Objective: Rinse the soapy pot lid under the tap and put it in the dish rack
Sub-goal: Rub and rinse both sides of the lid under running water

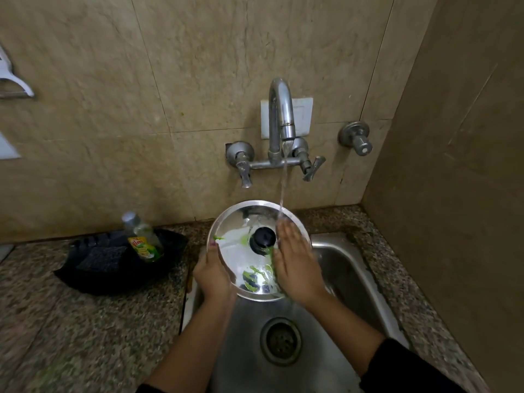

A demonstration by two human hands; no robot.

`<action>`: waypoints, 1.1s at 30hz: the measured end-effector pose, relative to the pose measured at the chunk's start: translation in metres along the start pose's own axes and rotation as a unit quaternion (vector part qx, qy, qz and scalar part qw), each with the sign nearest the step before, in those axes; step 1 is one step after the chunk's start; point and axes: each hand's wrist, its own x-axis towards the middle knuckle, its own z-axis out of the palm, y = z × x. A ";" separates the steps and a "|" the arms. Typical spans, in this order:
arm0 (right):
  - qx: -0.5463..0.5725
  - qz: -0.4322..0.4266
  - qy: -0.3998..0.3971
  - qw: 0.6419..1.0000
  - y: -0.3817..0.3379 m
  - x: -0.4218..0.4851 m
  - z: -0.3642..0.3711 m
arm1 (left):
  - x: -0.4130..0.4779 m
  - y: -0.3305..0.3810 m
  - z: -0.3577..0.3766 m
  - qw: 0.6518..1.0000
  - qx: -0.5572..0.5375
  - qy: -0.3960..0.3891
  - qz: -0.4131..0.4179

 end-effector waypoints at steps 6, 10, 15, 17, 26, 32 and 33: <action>0.269 0.378 0.109 0.879 0.008 0.017 -0.001 | -0.021 -0.005 -0.004 0.999 -0.033 0.020 -0.004; 0.315 0.356 0.105 0.874 0.015 0.042 -0.015 | -0.022 -0.004 -0.019 0.998 0.035 -0.054 -0.023; 0.191 0.182 -0.037 0.964 0.023 0.078 -0.040 | 0.006 0.024 -0.014 0.967 0.161 -0.194 -0.038; 0.149 0.107 -0.125 0.975 0.010 0.092 -0.050 | 0.017 0.032 -0.003 0.943 0.241 -0.222 -0.052; -0.006 -0.158 -0.129 0.979 0.026 0.060 -0.020 | 0.009 0.021 -0.001 0.958 0.195 -0.209 -0.035; 0.056 -0.175 -0.112 0.977 0.044 0.033 -0.008 | 0.000 0.014 -0.005 0.976 0.149 -0.144 -0.057; 0.052 -0.149 -0.096 0.983 0.044 0.036 -0.010 | -0.001 0.013 -0.004 0.977 0.158 -0.135 -0.055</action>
